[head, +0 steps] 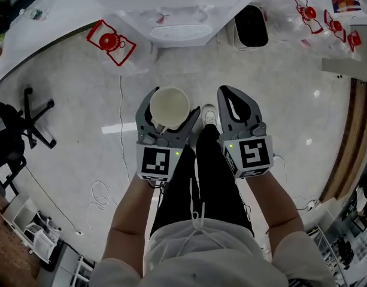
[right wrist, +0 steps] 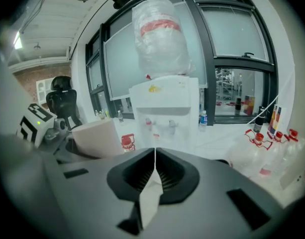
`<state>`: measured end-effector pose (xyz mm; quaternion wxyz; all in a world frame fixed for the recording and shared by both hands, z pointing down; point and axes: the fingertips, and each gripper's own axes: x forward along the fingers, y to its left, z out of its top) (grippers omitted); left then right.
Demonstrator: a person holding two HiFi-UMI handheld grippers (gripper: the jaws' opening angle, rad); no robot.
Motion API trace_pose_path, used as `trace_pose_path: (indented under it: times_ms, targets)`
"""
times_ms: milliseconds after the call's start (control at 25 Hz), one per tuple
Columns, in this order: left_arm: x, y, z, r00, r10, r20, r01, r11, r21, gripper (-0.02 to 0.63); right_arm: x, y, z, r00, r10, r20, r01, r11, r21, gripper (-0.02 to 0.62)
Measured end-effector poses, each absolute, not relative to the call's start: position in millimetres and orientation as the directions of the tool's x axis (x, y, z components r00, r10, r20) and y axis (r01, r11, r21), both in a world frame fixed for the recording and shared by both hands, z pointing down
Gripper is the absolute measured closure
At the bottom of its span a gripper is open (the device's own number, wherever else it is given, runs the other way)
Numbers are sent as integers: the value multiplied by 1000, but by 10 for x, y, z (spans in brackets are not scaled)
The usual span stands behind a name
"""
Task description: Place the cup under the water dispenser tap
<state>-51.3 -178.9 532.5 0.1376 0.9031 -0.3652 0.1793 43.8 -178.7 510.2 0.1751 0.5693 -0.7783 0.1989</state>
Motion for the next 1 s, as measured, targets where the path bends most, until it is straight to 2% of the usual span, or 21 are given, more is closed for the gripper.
trace_pose_path:
  times_ms: [240,600,1000]
  targets:
    - [-393,-1990,5914,653,-621,433,-735,-658,165,163,454,-2004,5690,-332,-812,480,-937,342,-69,566]
    - [-68,-2389,6665,634,-637,439,-740,-664,106,163,608,-2282,6393,-341,-790,510,-932,356,-73,566]
    - [69,-3020,7170,587,-689,425,-771,-636,36,163,832,-2683,6782,-354,-808,472,-926,372,-57,566]
